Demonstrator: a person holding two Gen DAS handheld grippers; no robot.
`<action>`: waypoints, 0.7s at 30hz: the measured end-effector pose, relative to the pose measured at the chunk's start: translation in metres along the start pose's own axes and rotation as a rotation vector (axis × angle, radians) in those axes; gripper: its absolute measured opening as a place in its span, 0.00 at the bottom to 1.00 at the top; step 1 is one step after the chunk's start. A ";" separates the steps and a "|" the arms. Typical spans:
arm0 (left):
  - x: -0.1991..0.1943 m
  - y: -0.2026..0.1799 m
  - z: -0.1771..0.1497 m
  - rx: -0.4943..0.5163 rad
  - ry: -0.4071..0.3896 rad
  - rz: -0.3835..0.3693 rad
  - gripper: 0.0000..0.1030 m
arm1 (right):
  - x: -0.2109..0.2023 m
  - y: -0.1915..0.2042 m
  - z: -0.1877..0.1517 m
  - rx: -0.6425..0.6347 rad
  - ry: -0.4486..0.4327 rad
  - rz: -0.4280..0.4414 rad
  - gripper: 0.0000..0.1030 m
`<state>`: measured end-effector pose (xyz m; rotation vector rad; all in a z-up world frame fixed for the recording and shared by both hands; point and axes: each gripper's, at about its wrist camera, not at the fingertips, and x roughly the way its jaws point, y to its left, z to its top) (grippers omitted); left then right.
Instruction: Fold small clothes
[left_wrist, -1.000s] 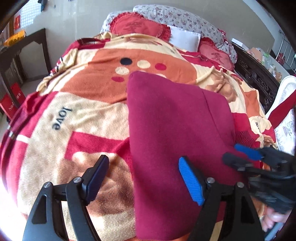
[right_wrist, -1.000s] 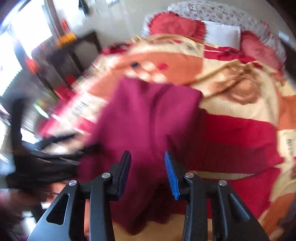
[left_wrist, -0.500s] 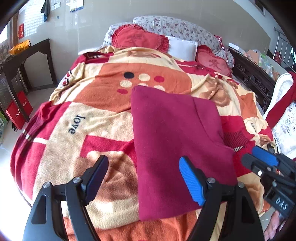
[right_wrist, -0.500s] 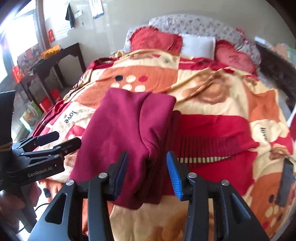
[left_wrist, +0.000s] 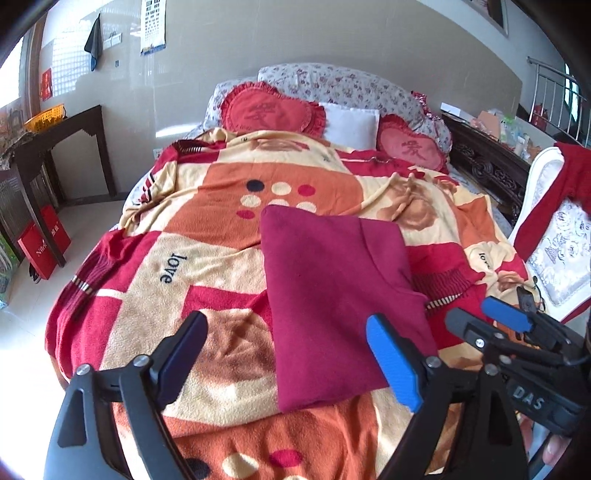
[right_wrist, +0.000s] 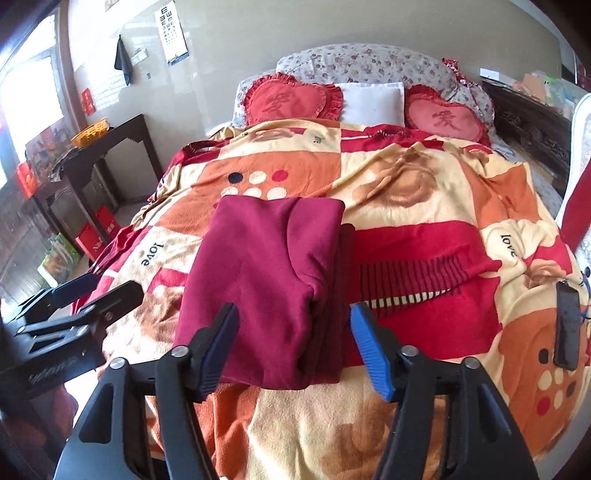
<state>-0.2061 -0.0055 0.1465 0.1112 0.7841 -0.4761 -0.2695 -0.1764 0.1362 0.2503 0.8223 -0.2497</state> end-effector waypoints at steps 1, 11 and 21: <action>-0.005 0.000 -0.001 -0.001 -0.012 -0.004 0.93 | -0.001 0.001 0.001 0.000 0.003 -0.001 0.44; -0.016 0.000 -0.001 0.000 -0.037 -0.005 0.95 | -0.008 0.005 0.002 -0.012 0.005 -0.027 0.45; -0.011 0.014 0.001 -0.033 -0.023 -0.003 0.95 | -0.010 0.007 0.004 -0.016 -0.037 -0.017 0.45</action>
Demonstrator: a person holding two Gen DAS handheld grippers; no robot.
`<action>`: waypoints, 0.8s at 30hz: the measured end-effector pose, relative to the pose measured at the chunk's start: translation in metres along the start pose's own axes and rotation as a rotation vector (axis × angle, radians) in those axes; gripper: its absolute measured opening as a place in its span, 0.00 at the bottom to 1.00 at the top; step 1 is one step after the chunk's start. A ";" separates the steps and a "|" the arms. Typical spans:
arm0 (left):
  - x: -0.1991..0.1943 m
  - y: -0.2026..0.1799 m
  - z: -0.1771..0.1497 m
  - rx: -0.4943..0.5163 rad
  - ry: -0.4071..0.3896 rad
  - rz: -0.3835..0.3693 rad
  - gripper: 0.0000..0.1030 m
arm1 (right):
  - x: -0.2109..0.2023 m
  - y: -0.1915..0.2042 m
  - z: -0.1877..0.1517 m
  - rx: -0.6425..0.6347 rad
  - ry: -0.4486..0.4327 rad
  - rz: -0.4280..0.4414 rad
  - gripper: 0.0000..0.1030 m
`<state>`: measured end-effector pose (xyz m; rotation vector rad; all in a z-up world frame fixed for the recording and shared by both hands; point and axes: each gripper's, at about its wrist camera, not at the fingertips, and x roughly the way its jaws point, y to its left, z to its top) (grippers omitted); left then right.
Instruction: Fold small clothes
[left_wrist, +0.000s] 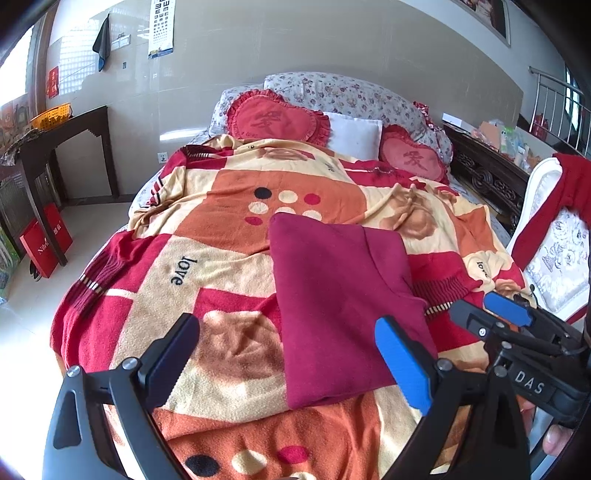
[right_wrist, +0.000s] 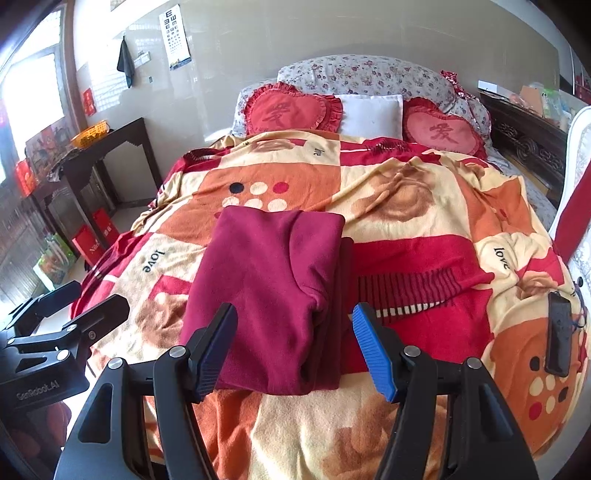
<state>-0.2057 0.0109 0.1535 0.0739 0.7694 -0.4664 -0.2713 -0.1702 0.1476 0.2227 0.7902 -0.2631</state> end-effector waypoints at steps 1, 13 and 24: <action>0.001 0.001 0.000 -0.004 0.001 0.000 0.95 | 0.001 0.000 0.000 0.003 -0.001 -0.001 0.45; 0.014 0.006 0.003 -0.019 0.022 -0.001 0.95 | 0.013 0.006 0.002 -0.022 0.016 -0.014 0.45; 0.025 0.005 0.005 -0.015 0.036 0.014 0.95 | 0.028 0.001 0.003 -0.022 0.039 -0.027 0.45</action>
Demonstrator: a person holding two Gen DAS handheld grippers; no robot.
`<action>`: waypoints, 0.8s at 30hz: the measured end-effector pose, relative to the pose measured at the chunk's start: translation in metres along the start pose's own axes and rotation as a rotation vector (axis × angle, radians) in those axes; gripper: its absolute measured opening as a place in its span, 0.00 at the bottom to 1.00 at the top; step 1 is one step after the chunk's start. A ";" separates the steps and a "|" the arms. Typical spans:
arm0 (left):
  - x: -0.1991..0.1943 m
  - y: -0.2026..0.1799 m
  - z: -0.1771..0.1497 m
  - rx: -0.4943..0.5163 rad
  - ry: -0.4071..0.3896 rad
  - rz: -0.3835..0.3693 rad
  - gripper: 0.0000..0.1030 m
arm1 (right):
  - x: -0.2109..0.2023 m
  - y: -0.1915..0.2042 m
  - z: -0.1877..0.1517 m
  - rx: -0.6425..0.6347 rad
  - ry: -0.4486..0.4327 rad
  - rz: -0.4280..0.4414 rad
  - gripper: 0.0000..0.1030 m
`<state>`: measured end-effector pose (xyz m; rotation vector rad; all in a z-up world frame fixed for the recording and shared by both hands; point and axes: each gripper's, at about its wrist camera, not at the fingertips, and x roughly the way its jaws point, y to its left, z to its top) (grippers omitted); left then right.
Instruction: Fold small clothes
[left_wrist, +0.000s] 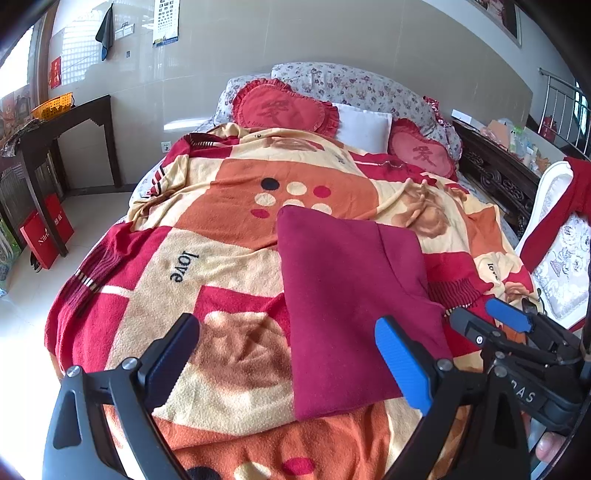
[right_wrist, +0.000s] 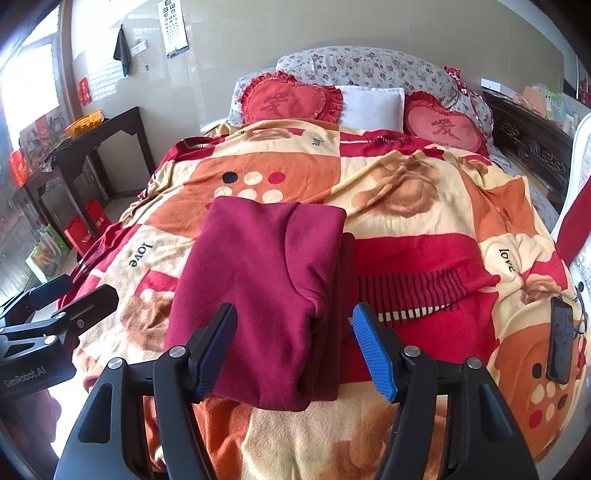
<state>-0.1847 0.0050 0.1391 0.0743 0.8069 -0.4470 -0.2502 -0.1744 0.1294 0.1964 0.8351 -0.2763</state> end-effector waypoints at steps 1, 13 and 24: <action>0.001 0.000 0.000 0.000 0.001 0.001 0.95 | 0.001 -0.001 0.000 0.003 0.003 0.002 0.45; 0.016 -0.006 0.007 0.009 0.023 0.008 0.95 | 0.012 -0.004 0.004 0.007 0.012 0.004 0.45; 0.027 -0.009 0.014 0.017 0.039 0.006 0.95 | 0.025 -0.007 0.014 0.011 0.026 0.004 0.45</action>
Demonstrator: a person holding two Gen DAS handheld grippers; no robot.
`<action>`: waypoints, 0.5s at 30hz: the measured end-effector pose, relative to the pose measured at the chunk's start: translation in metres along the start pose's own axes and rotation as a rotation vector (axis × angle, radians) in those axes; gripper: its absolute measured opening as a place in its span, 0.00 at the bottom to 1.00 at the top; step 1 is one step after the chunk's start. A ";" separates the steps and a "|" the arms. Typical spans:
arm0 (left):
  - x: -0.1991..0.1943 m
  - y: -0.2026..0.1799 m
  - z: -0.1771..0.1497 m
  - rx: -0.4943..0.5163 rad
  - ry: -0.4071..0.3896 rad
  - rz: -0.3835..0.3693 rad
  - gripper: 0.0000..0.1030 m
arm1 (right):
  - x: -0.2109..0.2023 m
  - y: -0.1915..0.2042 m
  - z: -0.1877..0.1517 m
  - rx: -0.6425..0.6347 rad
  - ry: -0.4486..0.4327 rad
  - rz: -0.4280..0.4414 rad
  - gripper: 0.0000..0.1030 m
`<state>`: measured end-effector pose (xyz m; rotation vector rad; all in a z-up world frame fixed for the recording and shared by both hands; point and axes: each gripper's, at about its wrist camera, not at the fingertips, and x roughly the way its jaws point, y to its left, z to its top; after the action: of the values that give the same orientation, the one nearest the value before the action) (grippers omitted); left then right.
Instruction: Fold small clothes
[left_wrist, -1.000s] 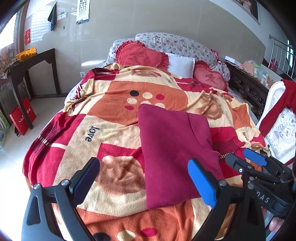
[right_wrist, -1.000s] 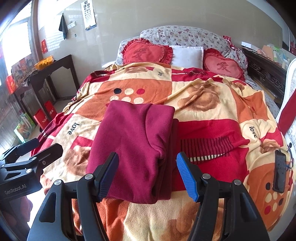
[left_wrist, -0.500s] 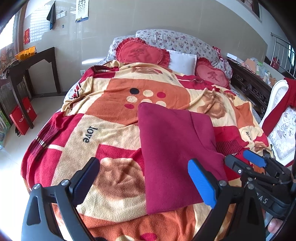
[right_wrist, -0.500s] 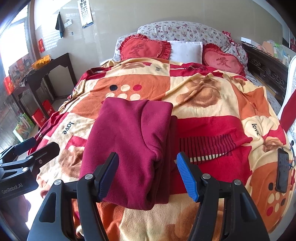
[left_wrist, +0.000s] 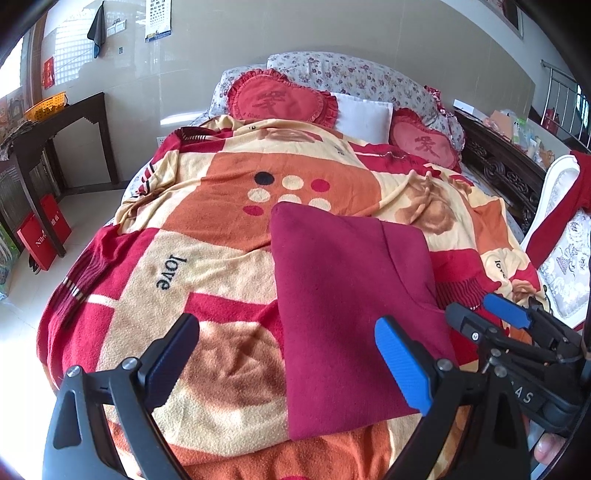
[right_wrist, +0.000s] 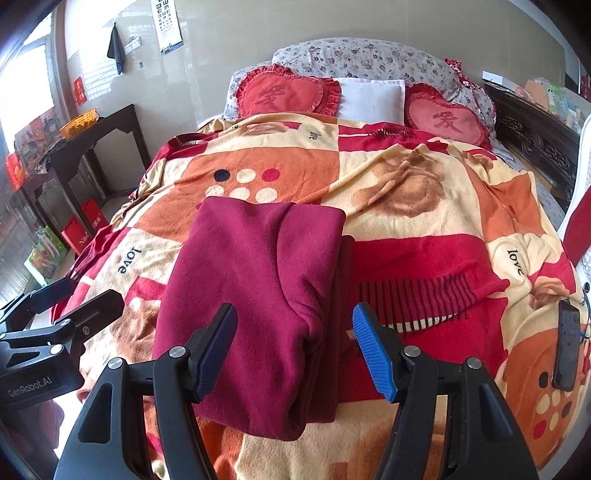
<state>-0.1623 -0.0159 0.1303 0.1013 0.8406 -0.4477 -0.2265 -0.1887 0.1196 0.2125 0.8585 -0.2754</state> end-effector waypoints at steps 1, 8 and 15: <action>0.001 0.000 0.001 -0.001 0.002 0.000 0.95 | 0.001 0.000 0.000 0.001 0.001 0.001 0.45; 0.005 -0.001 0.003 -0.001 0.007 0.000 0.95 | 0.005 0.002 0.004 -0.002 0.003 0.001 0.45; 0.004 -0.001 0.003 0.001 0.007 0.000 0.95 | 0.006 0.003 0.006 -0.005 0.004 0.002 0.45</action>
<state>-0.1581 -0.0187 0.1292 0.1036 0.8469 -0.4479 -0.2171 -0.1882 0.1190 0.2093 0.8629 -0.2708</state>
